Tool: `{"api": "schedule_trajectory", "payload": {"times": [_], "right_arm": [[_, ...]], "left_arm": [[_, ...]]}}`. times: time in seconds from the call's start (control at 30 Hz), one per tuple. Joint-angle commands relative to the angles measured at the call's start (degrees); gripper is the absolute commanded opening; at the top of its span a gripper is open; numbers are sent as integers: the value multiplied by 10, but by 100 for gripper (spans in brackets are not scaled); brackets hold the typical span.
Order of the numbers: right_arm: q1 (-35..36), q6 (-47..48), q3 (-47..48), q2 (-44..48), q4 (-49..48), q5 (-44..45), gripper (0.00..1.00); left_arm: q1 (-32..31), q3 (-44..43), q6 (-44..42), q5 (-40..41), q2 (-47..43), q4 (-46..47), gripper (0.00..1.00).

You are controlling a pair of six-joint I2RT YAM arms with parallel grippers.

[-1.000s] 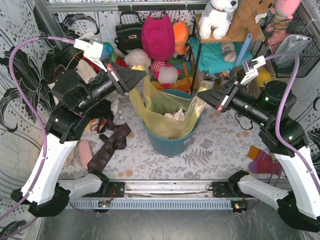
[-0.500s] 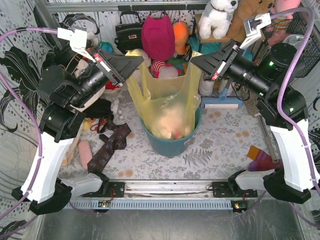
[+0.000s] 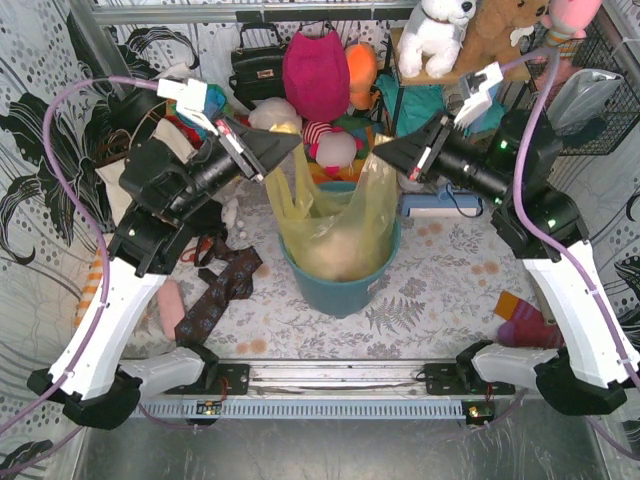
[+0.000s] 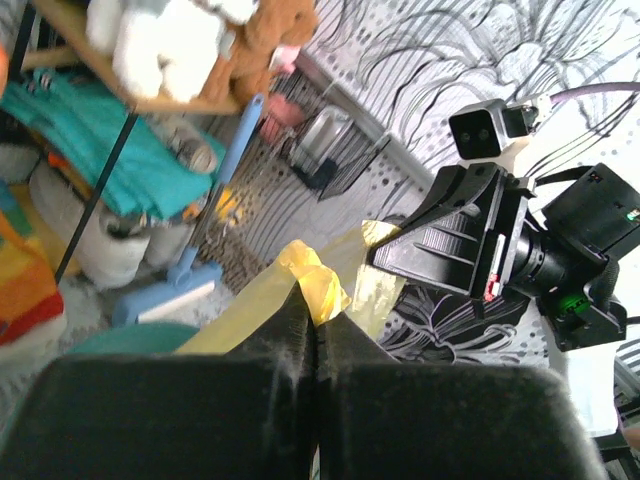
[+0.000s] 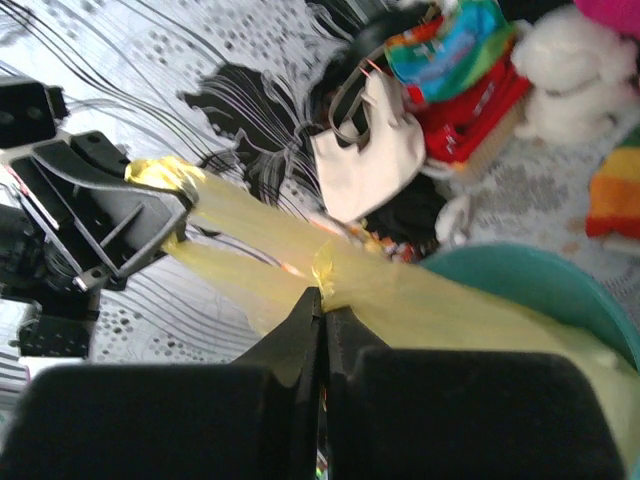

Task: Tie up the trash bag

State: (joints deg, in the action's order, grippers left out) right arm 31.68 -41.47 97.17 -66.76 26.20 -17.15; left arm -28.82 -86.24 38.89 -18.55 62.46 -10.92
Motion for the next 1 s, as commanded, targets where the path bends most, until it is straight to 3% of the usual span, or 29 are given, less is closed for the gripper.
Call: {"api": "schedule_trajectory", "payload": {"times": [0.0, 0.13, 0.43, 0.53, 0.77, 0.87, 0.97], "right_arm": [[-1, 17, 127, -32, -13, -12, 0], [-1, 16, 138, -34, -15, -9, 0], [-1, -46, -97, 54, -102, 3, 0], [-1, -32, -44, 33, -87, -2, 0], [-1, 5, 130, -36, -33, -8, 0], [-1, 6, 116, -26, -35, -4, 0], [-1, -6, 44, 8, -53, 3, 0]], "left_arm": [[2, -104, -5, -11, 17, 39, 0], [2, -108, -4, -12, 16, 47, 0], [2, 64, 29, 16, -57, 75, 0], [2, 49, 29, 13, -50, 79, 0], [2, -79, 21, -23, 5, 72, 0], [2, -69, 26, -22, -3, 83, 0], [2, -32, 25, -14, -19, 78, 0]]}}
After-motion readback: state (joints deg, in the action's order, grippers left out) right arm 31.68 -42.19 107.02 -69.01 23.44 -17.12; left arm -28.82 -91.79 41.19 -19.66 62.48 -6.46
